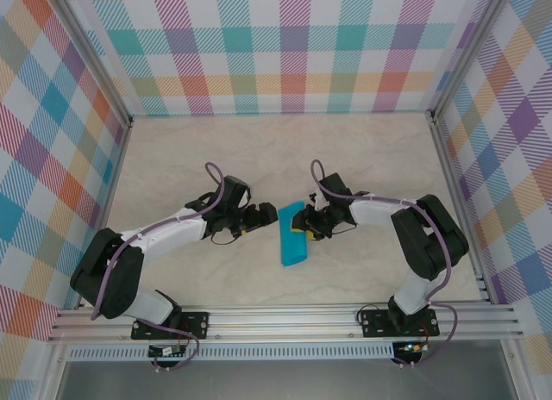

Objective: Fold a paper plane with a square sheet of paper (pick it up from the middle)
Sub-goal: Fold the square sheet of paper in half at the center of the table.

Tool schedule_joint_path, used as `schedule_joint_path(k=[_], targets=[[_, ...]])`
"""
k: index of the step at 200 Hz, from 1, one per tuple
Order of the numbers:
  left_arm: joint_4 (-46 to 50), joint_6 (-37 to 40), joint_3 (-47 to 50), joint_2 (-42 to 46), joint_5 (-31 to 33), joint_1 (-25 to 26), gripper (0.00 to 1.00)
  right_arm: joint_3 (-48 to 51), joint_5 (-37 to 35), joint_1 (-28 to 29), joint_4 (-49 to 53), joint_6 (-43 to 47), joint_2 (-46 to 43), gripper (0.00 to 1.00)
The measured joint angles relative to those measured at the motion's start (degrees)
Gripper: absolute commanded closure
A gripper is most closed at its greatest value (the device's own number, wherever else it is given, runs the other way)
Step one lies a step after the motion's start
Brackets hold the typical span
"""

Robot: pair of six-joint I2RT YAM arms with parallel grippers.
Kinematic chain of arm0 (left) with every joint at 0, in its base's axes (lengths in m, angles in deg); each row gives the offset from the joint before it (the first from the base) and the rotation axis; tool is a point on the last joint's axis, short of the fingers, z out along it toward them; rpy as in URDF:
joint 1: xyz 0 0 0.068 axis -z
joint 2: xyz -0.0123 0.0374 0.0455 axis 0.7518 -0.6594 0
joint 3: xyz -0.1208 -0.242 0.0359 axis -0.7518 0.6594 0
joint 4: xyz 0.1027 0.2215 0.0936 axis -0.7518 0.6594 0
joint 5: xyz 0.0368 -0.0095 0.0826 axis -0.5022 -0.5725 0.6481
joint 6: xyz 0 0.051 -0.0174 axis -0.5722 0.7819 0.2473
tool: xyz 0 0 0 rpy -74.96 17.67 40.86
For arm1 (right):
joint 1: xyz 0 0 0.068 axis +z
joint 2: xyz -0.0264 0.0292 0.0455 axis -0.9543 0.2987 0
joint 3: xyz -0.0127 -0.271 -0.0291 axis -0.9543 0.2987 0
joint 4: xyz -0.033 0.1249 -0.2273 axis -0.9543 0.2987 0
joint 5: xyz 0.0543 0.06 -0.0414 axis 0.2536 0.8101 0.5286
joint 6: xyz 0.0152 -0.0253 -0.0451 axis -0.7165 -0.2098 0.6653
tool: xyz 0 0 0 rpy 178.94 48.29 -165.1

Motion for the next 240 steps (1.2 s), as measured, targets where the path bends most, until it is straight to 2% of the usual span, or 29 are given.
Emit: schedule_joint_path(k=[75, 119, 181, 240], targets=[[4.4, 0.2, -0.2, 3.5, 5.5, 0.0, 0.12, -1.4, 0.4, 0.3, -13.0, -9.8, 1.5, 0.64], [4.8, 0.2, -0.3, 3.6, 6.1, 0.0, 0.11, -3.3, -2.8, 1.4, -15.1, -12.3, 6.1, 0.6], [4.7, 0.3, -0.3, 3.6, 6.0, 0.0, 0.11, -4.3, -7.8, 1.9, -7.4, -9.4, 5.4, 0.42], [4.7, 0.4, -0.3, 3.4, 5.1, 0.0, 0.13, -8.9, -12.4, 1.9, 5.4, -3.6, 3.6, 0.37]])
